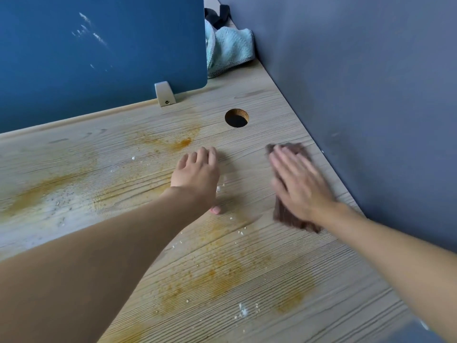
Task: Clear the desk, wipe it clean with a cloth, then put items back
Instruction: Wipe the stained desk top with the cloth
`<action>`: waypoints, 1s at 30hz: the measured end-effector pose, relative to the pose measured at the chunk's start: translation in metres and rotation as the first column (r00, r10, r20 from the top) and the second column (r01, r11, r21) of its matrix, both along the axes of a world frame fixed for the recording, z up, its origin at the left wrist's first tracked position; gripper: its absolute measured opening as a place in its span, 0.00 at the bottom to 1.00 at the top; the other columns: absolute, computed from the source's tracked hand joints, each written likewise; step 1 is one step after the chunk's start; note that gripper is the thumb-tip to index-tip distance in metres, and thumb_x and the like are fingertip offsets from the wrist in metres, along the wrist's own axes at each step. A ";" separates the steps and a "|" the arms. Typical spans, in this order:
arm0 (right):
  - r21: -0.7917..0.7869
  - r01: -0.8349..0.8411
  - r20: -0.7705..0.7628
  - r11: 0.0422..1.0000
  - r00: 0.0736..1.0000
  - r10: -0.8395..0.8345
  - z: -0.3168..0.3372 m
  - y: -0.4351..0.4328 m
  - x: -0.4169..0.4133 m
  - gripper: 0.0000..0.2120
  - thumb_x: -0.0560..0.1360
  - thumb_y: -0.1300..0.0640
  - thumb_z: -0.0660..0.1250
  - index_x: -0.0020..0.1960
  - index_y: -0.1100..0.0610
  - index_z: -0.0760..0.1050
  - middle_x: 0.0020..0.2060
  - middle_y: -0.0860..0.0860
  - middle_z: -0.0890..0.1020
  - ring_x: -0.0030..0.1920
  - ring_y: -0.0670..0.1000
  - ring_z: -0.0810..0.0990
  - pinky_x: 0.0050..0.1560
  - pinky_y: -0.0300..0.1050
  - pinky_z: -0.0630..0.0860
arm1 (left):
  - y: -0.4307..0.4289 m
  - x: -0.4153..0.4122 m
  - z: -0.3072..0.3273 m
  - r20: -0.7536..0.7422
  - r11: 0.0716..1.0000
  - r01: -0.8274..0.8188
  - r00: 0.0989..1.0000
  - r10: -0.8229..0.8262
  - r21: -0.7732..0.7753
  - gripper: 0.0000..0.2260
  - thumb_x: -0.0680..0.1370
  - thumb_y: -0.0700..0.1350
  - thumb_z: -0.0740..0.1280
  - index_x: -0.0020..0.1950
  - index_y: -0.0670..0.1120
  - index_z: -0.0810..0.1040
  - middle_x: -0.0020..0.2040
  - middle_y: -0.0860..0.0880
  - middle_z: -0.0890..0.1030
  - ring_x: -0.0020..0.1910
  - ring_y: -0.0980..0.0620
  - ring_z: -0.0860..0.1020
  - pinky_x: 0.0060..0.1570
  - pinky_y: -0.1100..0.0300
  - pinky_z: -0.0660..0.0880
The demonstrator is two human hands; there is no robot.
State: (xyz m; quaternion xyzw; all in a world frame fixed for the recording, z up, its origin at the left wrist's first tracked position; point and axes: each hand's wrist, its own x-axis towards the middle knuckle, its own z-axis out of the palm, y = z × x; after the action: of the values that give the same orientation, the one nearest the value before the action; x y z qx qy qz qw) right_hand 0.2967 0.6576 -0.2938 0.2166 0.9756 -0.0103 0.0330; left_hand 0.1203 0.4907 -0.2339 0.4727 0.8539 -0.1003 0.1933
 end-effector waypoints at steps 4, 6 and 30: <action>0.026 0.163 -0.017 0.986 0.987 -0.163 -0.007 -0.020 0.002 0.32 0.82 0.41 0.37 0.81 0.57 0.49 0.81 0.52 0.50 0.80 0.49 0.46 0.80 0.51 0.45 | -0.024 0.014 0.005 -0.006 0.998 0.046 0.999 -0.046 0.030 0.54 0.71 0.62 0.72 0.80 0.40 0.42 0.79 0.41 0.53 0.79 0.42 0.51 0.78 0.46 0.51; 0.019 -0.120 0.010 0.993 0.993 0.120 -0.003 -0.061 0.027 0.31 0.84 0.40 0.40 0.81 0.58 0.49 0.81 0.53 0.49 0.80 0.50 0.44 0.79 0.53 0.47 | -0.044 0.027 0.008 0.038 0.999 0.037 0.999 -0.038 0.023 0.53 0.71 0.62 0.73 0.80 0.42 0.43 0.78 0.42 0.55 0.77 0.43 0.55 0.78 0.49 0.53; 0.018 0.128 -0.009 0.992 0.992 -0.128 -0.006 -0.003 0.049 0.34 0.80 0.41 0.36 0.81 0.57 0.49 0.81 0.53 0.51 0.80 0.49 0.48 0.79 0.50 0.45 | -0.079 0.086 0.002 0.007 0.992 -0.116 0.993 0.116 -0.055 0.59 0.62 0.52 0.82 0.80 0.48 0.46 0.77 0.46 0.58 0.76 0.45 0.58 0.75 0.51 0.58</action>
State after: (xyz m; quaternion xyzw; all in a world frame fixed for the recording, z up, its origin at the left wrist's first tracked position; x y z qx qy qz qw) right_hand 0.3457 0.6547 -0.2994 0.2792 0.9599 -0.0044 0.0266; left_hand 0.2058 0.4119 -0.2316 0.4172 0.8759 -0.1097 0.2161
